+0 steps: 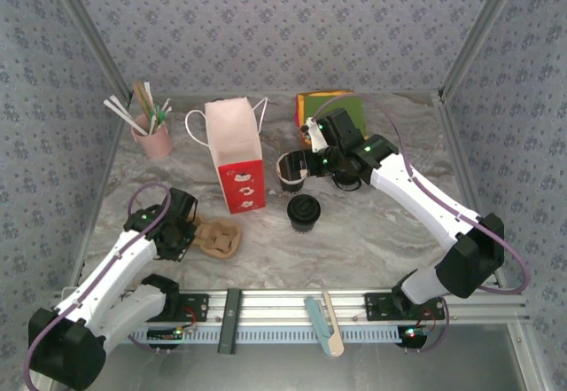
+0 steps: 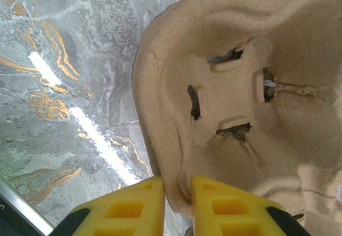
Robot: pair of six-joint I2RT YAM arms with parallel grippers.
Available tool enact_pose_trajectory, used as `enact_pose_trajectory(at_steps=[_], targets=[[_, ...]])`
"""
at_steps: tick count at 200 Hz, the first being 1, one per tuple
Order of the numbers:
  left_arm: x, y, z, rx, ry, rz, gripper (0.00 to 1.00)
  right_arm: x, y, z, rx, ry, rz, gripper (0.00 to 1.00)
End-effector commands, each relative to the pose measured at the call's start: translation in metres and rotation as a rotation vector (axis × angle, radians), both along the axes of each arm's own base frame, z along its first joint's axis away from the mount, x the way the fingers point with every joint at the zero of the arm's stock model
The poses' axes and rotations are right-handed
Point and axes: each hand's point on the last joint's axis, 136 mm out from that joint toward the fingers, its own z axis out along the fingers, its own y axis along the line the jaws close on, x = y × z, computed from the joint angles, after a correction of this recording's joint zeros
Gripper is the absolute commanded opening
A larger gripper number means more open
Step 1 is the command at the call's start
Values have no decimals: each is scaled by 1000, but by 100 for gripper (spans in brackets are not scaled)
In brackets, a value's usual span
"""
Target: Pack the takeout coffee
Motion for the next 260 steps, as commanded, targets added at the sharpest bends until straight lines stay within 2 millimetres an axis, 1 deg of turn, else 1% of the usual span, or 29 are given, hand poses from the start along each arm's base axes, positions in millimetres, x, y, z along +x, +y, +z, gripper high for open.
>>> enact_pose_trajectory(at_steps=[1, 8, 17, 29, 42, 100, 131, 183, 193, 232, 260], targets=[[-3, 3, -2, 11, 16, -2, 13, 3, -4, 4, -11, -19, -2, 100], [-3, 3, -1, 8, 15, -2, 12, 3, -3, 3, -11, -18, -3, 100], [-4, 4, -1, 10, 19, -3, 8, 3, -3, 3, -11, -17, -2, 100], [-5, 5, 1, 12, 20, -2, 7, 3, -4, 3, -11, -17, -4, 100], [-3, 5, 5, 15, 11, -5, 2, 3, -4, 3, -11, -16, -3, 100], [8, 8, 29, 36, -33, -25, 2, 4, -4, 3, -8, -16, -5, 100], [12, 7, 37, 35, -48, -31, 1, 4, -4, 3, -8, -14, -7, 100], [13, 7, 40, 28, -71, -32, 0, 4, -3, 1, -7, -12, -7, 100], [13, 7, 38, 28, -76, -32, 0, 4, -3, 1, -6, -11, -6, 100], [28, -4, 29, -14, -160, -95, 1, 4, -3, 0, -6, -8, -6, 100], [32, 0, 29, 24, -164, -139, 3, 3, -2, 1, -5, -8, -4, 100]])
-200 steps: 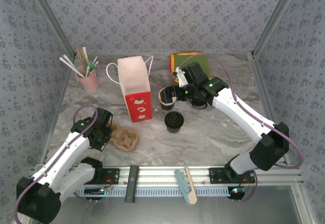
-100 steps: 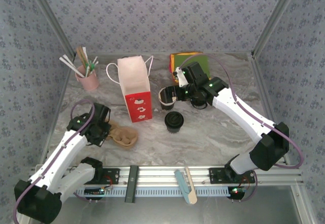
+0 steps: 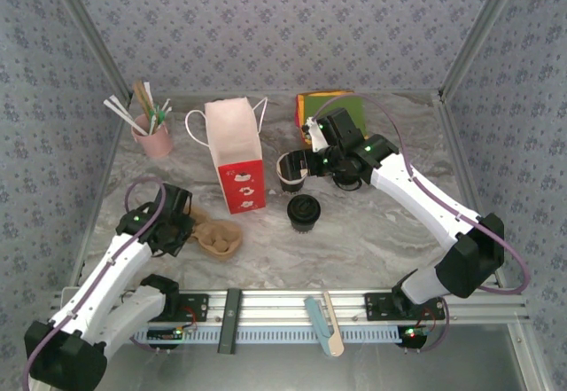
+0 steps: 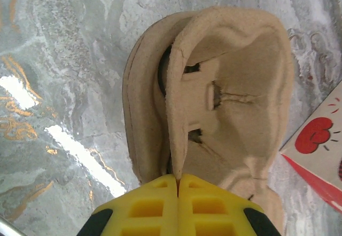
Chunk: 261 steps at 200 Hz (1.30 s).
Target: Pack the takeout coffee
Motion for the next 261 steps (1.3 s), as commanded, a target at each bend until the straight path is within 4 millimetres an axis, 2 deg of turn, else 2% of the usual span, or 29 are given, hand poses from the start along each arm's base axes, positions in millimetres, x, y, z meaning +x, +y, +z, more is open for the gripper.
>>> enact_pose_trajectory(at_steps=[1, 20, 45, 105, 155, 187, 213, 261], targets=[[10, 3, 5, 28, -43, -47, 4, 2, -1, 1, -6, -8, -1, 100], [11, 3, 8, 26, -46, -57, 25, 2, -1, 0, -7, -6, -1, 100], [7, -2, 9, -12, -41, -56, 33, 2, 0, 0, -6, -7, 0, 100], [-9, -20, 5, -120, -23, -69, 37, 1, 3, 0, 10, -4, 10, 100], [-32, -27, -11, -134, 37, -79, 37, 0, 5, -2, 11, 0, 10, 100], [-34, -28, -17, -150, 32, -71, 36, 1, 5, -1, 12, -1, 11, 100], [-27, -33, -19, -156, 2, -102, 34, 1, 6, -1, 12, -1, 11, 100], [-30, -36, -28, -174, 12, -106, 31, 1, 5, 0, 7, -2, 10, 100]])
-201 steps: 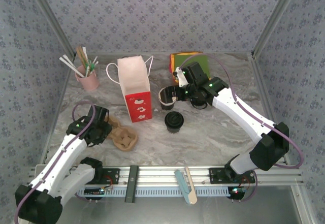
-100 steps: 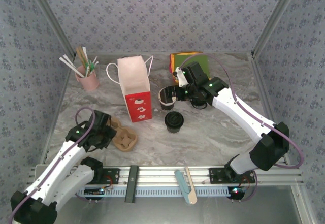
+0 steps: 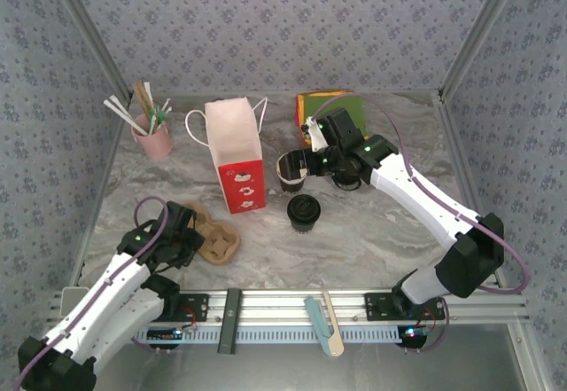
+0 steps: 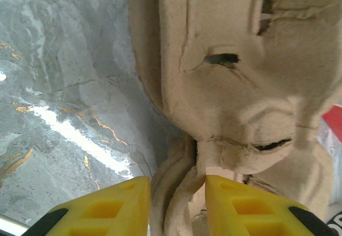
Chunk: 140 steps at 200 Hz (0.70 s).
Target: Pack the takeout coffee
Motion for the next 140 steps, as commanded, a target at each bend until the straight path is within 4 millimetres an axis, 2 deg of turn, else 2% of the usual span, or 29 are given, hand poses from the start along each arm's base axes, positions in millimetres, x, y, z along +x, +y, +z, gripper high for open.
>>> enact_pose_trajectory(at_steps=[1, 82, 140], targets=[[2, -6, 2, -32, -19, -10, 31, 0, 3, 0, -2, 4, 7, 100], [10, -10, 17, -56, -73, -15, 29, 0, 4, -3, -5, 9, 7, 100], [6, -6, 18, -16, -34, -33, 33, 0, 4, -3, -3, 11, 8, 100]])
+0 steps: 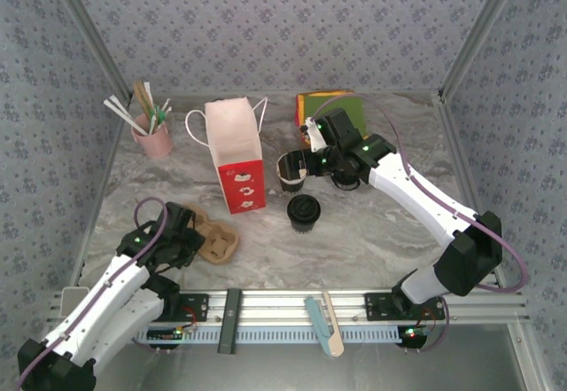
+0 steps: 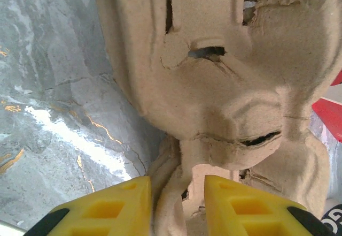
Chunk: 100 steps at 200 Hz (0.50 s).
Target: Pack the takeout coffee
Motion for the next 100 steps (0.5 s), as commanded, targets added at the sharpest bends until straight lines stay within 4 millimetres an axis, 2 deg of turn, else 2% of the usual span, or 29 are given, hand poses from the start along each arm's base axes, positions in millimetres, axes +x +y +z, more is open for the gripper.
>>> enact_pose_trajectory(at_steps=[1, 29, 57, 100], targets=[[4, -3, 15, 2, -20, -27, 33, -1, 3, 2, 4, 1, 7, 100], [7, -4, 19, 6, -36, -36, 33, -2, 3, 1, 4, 4, 9, 100], [8, -10, 11, -30, -33, -36, 33, -2, 3, 1, 2, 3, 8, 100], [5, -8, 8, -22, -31, -34, 33, -2, 3, 1, 0, 3, 7, 100]])
